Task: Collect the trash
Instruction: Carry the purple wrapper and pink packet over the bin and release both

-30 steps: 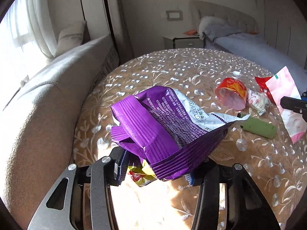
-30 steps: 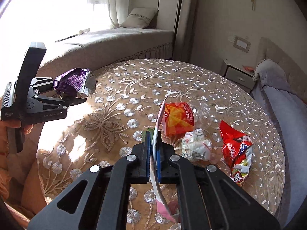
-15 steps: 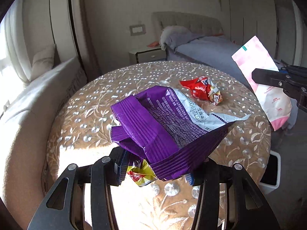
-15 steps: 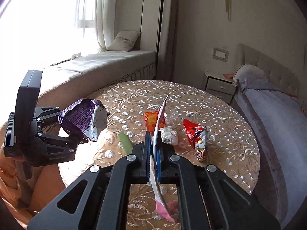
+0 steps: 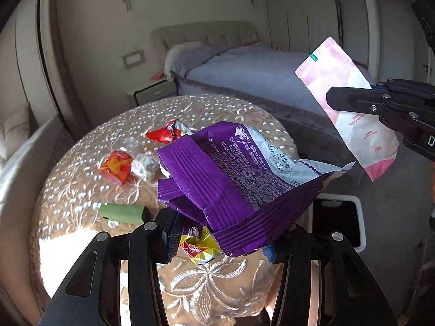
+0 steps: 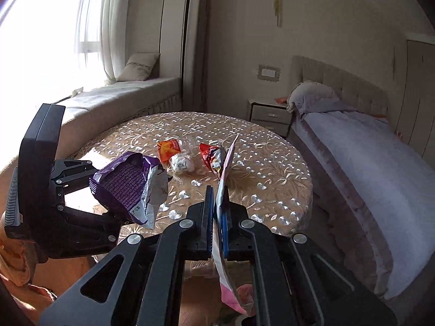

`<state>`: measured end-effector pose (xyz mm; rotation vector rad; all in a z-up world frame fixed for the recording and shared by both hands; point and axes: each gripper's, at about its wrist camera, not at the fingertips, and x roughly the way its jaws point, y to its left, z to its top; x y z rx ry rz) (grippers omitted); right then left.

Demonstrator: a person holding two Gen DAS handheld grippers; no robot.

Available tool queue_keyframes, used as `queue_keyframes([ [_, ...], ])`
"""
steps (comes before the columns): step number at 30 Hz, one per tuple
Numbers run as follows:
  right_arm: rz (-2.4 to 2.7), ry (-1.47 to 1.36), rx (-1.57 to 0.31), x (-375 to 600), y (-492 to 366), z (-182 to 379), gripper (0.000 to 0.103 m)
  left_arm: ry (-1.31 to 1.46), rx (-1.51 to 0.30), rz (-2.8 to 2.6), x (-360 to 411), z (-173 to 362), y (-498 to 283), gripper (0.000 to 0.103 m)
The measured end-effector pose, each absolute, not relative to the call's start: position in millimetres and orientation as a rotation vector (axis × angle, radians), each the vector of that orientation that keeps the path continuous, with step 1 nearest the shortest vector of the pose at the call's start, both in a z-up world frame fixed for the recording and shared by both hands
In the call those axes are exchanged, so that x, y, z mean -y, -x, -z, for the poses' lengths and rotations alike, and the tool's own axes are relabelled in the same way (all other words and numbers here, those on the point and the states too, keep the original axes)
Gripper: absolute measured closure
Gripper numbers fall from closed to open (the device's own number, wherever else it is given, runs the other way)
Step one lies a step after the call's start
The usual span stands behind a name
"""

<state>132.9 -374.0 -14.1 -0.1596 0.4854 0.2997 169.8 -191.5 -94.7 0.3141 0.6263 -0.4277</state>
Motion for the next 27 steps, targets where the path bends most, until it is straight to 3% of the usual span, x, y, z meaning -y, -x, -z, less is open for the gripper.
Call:
queue_keyframes([
  [12, -0.148, 0.035, -0.585, 459.9, -111.4, 62.6, 0.097, -0.481, -0.687, 0.639, 301.3, 147.9, -161.5, 0.057],
  [27, 0.023, -0.239, -0.804, 568.0, -132.9, 212.4, 0.099, -0.744, -0.944, 0.856, 431.0, 298.5, -179.6, 0.056],
])
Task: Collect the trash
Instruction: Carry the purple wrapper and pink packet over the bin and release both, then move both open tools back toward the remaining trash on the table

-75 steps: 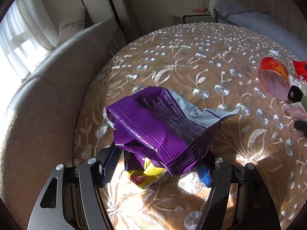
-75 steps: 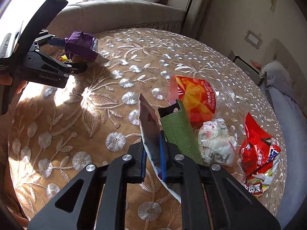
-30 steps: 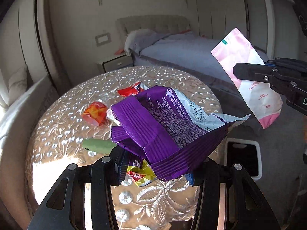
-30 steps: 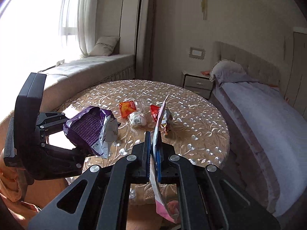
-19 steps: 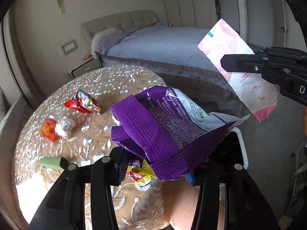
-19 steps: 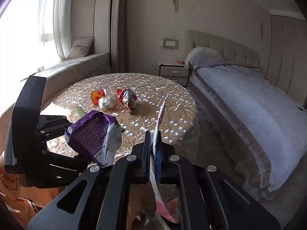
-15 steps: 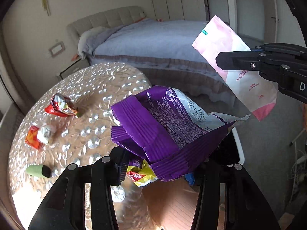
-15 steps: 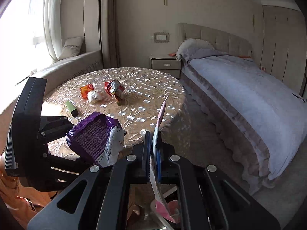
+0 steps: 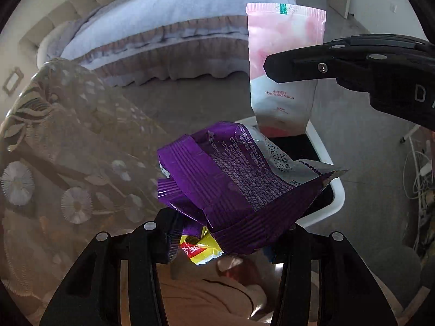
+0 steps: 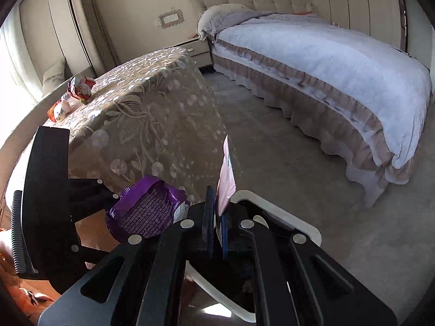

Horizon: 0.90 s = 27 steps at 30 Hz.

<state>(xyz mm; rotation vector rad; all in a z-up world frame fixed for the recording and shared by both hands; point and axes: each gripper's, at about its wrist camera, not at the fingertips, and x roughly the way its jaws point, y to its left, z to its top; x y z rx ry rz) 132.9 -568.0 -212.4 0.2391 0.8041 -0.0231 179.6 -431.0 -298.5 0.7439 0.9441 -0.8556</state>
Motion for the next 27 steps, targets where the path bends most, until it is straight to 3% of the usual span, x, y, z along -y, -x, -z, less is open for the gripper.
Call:
queue_keyframes([
  [3, 0.058, -0.254, -0.874, 577.7, -137.3, 245.9, 0.099, -0.81, -1.02, 0.912, 450.8, 333.4, -185.6, 0.048],
  [4, 0.06, -0.26, -0.906, 581.5, -137.3, 256.7, 0.099, -0.834, -1.054, 0.932, 457.3, 344.7, -185.5, 0.02],
  [5, 0.072, -0.257, -0.94, 585.9, -137.7, 267.3, 0.088, -0.849, -1.071, 0.951, 462.2, 353.3, -184.4, 0.004],
  [6, 0.119, -0.233, -0.962, 589.7, -136.2, 277.5, 0.048, -0.859, -1.074, 0.965, 466.5, 359.0, -183.4, 0.004],
  [7, 0.151, -0.211, -0.968, 591.7, -133.8, 284.4, 0.028, -0.875, -1.087, 0.967, 470.8, 364.9, -183.4, 0.004],
  [8, 0.153, -0.2, -0.989, 593.5, -132.5, 291.5, 0.018, -0.88, -1.096, 0.974, 474.2, 368.4, -184.4, 0.004],
  [16, 0.177, -0.213, -1.051, 605.4, -118.8, 314.7, 0.01, -0.86, -1.109, 1.017, 487.6, 372.9, -192.2, 0.004],
  [27, 0.16, -0.183, -0.957, 595.0, -117.3, 273.6, 0.005, -0.806, -1.037, 1.012, 474.4, 341.0, -186.5, 0.004],
])
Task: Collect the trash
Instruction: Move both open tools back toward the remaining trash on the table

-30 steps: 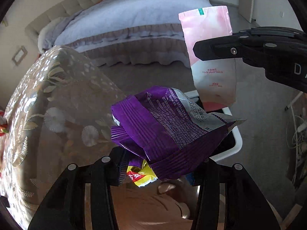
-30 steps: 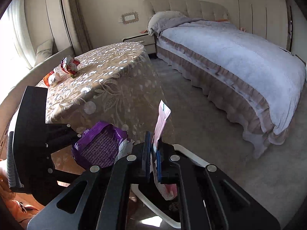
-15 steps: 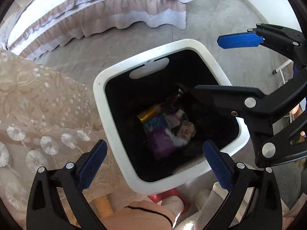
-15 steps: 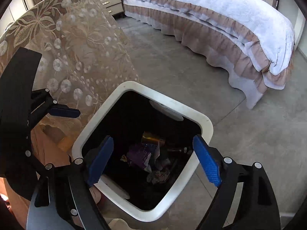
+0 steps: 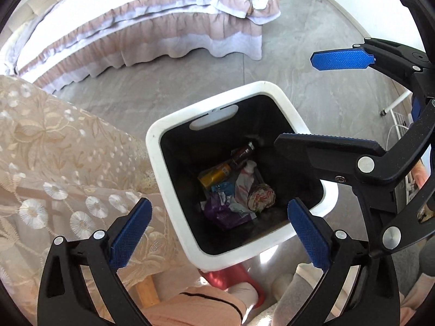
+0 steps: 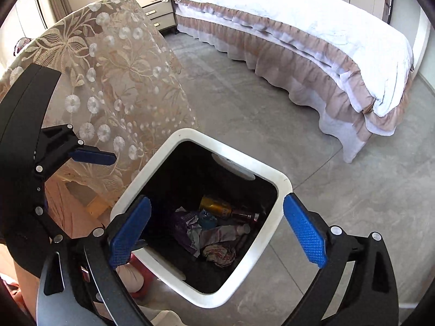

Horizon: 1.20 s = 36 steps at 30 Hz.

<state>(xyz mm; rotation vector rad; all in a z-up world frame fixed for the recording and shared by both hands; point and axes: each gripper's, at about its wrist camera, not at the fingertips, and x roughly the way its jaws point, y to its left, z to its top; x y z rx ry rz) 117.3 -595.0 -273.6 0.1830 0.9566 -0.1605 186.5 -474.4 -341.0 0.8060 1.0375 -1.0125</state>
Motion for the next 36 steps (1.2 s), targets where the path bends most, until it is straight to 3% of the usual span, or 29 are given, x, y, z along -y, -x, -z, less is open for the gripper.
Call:
queue_keyframes([
  [11, 0.113, -0.108, -0.78, 558.8, -108.1, 187.5, 0.005, -0.712, -0.897, 0.91, 426.3, 256.3, -171.3, 0.004],
  [21, -0.034, -0.003, -0.607, 494.2, -126.8, 113.6, 0.005, -0.558, -0.727, 0.647, 329.1, 172.0, -177.9, 0.004],
  [36, -0.293, 0.12, -0.492, 385.0, -188.2, 67.0, 0.005, -0.246, -0.766, 0.324, 189.0, 126.6, -213.9, 0.004],
])
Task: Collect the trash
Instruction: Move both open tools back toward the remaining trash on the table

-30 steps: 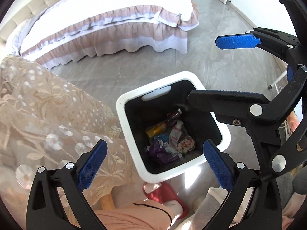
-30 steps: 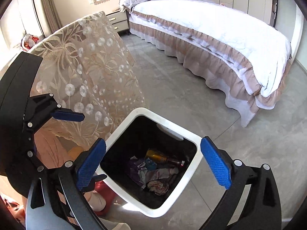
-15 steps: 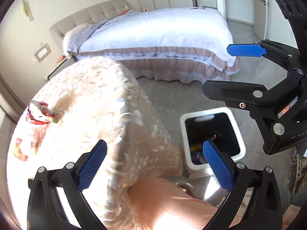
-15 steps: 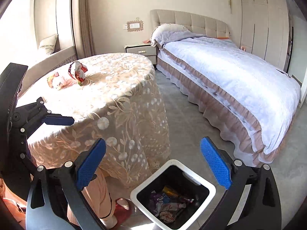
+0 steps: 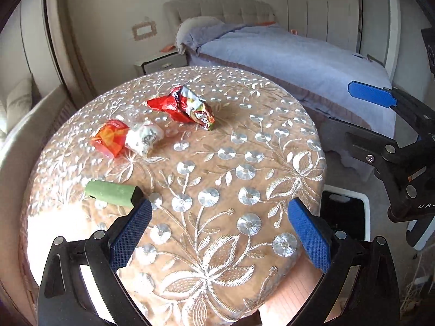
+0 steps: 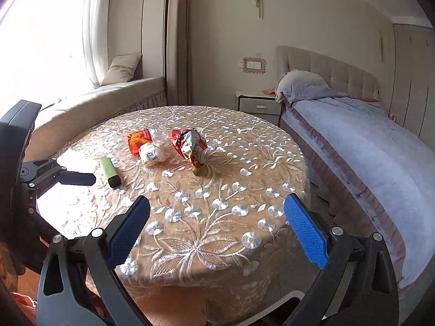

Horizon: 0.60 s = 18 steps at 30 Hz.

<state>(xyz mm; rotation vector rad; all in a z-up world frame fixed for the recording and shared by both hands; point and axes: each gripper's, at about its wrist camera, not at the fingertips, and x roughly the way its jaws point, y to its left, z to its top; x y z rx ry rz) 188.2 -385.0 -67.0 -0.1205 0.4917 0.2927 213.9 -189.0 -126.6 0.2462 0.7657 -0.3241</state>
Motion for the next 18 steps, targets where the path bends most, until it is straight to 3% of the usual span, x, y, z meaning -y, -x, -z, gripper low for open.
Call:
queue_keyframes([
  [13, -0.328, 0.213, -0.492, 335.0, -250.6, 76.2, 0.005, 0.138, -0.833, 0.01, 108.6, 139.5, -263.5, 0.004],
  [18, -0.33, 0.292, -0.508, 315.7, -287.3, 87.5, 0.005, 0.166, -0.886, -0.127, 98.4, 157.7, -295.1, 0.004],
])
